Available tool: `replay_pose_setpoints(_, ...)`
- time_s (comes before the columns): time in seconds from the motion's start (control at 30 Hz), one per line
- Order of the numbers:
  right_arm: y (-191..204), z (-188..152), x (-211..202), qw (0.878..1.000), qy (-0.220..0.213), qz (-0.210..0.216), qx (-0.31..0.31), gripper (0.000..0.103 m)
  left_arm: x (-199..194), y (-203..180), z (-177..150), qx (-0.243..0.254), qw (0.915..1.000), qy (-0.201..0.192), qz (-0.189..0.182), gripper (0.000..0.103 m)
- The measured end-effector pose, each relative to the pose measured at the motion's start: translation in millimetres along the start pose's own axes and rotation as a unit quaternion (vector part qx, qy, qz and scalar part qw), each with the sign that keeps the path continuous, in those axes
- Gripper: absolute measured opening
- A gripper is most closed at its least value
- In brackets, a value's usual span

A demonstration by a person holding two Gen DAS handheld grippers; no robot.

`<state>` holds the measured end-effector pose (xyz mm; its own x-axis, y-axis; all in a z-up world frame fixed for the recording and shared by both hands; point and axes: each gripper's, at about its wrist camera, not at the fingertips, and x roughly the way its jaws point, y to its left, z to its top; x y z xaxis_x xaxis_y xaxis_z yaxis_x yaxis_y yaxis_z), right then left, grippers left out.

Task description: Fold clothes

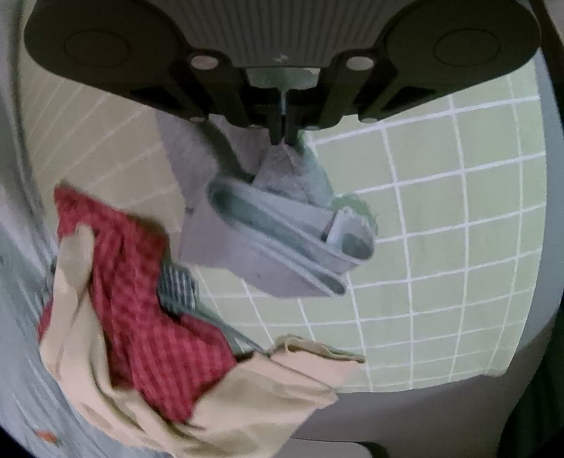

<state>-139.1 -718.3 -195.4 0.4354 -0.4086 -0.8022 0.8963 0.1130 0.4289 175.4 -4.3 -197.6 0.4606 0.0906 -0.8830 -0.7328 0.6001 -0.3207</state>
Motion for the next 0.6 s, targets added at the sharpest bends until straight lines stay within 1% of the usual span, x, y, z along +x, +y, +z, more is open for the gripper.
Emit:
replay_pose_setpoints(0.07,2.9,2.4,-6.1,1.0,-0.014,0.001,-0.002,0.006,-3.5,-4.8,7.4,0.0,0.9999,-0.012,-0.01,0.0)
replay_pose_setpoints(0.17,7.5,6.6,-15.5,0.999,-0.035,0.002,-0.004,0.005,-14.9,-35.8,26.4,0.03,0.9983,-0.047,-0.017,0.0)
replay_pose_setpoints(0.23,10.4,10.1,-20.5,0.999,-0.044,0.004,-0.003,0.005,-21.4,-67.5,36.2,0.066,0.9947,-0.066,-0.043,0.0)
replay_pose_setpoints(0.3,12.9,12.4,-23.6,0.999,-0.05,0.008,0.0,0.005,-27.7,-102.8,44.4,0.103,0.9885,-0.081,-0.077,0.0)
replay_pose_setpoints(0.37,14.7,13.8,-25.2,0.999,-0.054,0.009,0.001,0.005,-34.0,-144.7,44.8,0.155,0.9746,-0.093,-0.132,0.001)
replay_pose_setpoints(0.4,15.0,14.0,-25.0,0.999,-0.054,0.008,0.0,0.005,-38.7,-164.2,40.7,0.189,0.964,-0.101,-0.158,0.008)
replay_pose_setpoints(0.43,15.2,14.2,-24.8,0.999,-0.053,0.007,-0.001,0.005,-44.0,-183.3,33.4,0.228,0.9507,-0.114,-0.177,0.022)
replay_pose_setpoints(0.47,15.4,14.4,-24.5,0.999,-0.053,0.007,-0.002,0.005,-47.2,-195.1,26.4,0.257,0.9418,-0.119,-0.181,0.032)
replay_pose_setpoints(0.5,15.6,14.6,-24.3,0.999,-0.053,0.006,-0.002,0.005,-49.7,-202.5,19.5,0.277,0.9358,-0.124,-0.178,0.048)
replay_pose_setpoints(0.53,15.8,14.8,-24.1,0.999,-0.053,0.005,-0.003,0.005,-50.5,-204.2,12.5,0.284,0.9342,-0.132,-0.171,0.053)
replay_pose_setpoints(0.57,16.1,14.9,-23.9,0.999,-0.053,0.004,-0.004,0.005,-49.2,-201.0,8.2,0.28,0.9366,-0.134,-0.163,0.053)
replay_pose_setpoints(0.6,16.3,15.1,-23.7,0.999,-0.052,0.003,-0.004,0.005,-45.9,-193.2,5.2,0.272,0.9415,-0.131,-0.15,0.053)
